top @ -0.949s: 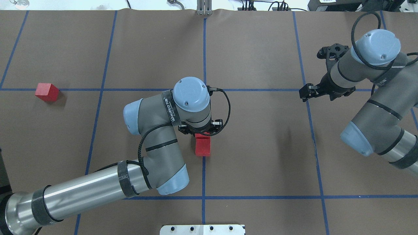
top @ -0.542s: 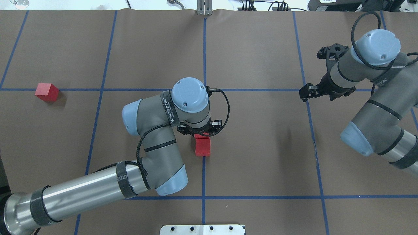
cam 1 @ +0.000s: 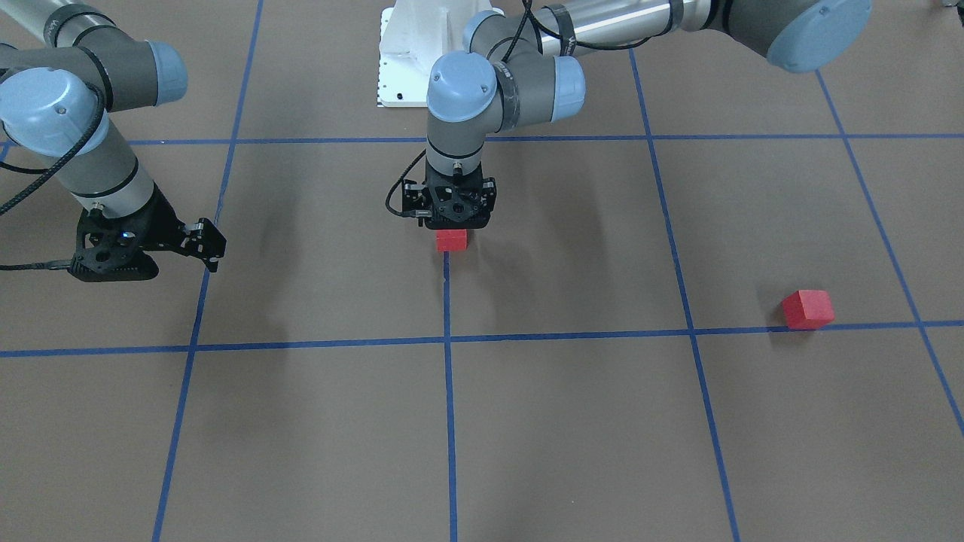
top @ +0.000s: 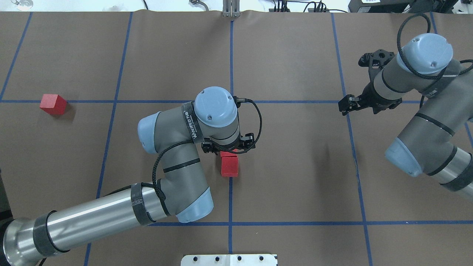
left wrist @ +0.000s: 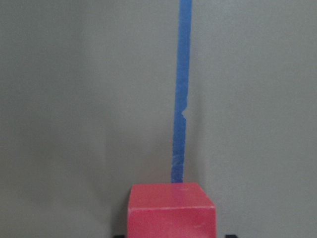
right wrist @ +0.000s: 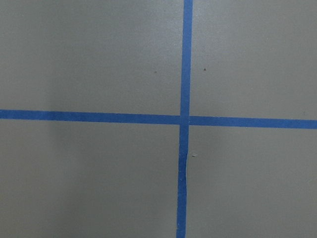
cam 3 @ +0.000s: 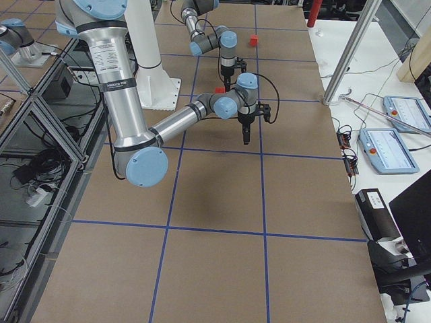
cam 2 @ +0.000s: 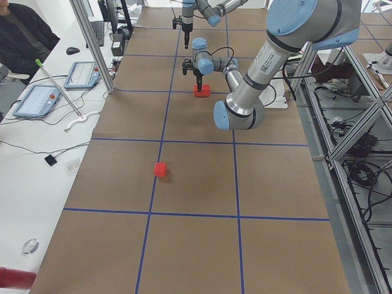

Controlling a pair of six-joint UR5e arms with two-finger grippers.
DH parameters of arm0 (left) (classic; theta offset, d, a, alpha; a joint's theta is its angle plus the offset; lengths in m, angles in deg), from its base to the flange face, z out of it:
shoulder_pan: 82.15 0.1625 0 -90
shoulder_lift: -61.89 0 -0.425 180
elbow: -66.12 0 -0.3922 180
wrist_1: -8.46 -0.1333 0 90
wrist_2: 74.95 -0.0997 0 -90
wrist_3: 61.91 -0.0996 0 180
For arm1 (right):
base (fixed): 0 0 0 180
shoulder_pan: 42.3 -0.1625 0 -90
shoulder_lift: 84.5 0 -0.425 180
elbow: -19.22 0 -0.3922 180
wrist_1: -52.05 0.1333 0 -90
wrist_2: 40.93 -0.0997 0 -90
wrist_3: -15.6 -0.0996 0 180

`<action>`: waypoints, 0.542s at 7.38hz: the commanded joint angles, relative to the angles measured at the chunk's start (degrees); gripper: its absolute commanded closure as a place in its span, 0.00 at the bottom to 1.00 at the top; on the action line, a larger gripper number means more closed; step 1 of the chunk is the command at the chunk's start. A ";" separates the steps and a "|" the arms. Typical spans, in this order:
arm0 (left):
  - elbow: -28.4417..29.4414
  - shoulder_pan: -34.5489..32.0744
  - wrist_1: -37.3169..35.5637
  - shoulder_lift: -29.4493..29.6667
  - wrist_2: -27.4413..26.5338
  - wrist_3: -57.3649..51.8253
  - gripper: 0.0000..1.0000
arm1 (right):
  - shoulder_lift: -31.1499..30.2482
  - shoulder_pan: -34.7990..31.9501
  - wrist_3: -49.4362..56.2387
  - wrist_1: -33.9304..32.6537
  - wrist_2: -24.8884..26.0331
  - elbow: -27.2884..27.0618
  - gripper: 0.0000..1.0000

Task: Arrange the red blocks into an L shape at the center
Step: 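Lower the cube just beyond the placed cube, farther from the robot, release, then move the left gripper to the remaining red cube at the table edge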

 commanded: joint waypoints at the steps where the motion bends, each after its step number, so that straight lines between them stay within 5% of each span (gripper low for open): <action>1: -16.04 -2.46 -11.04 -4.52 0.31 -1.04 0.00 | 0.13 0.00 0.01 0.00 0.00 0.00 0.00; 3: -29.97 -5.62 -12.00 -18.99 0.40 -11.63 0.00 | 0.21 0.00 0.01 0.00 0.00 0.00 0.00; 4: -30.72 -9.55 -11.56 -23.41 0.58 -18.39 0.00 | 0.21 0.00 0.01 0.00 0.00 0.00 0.00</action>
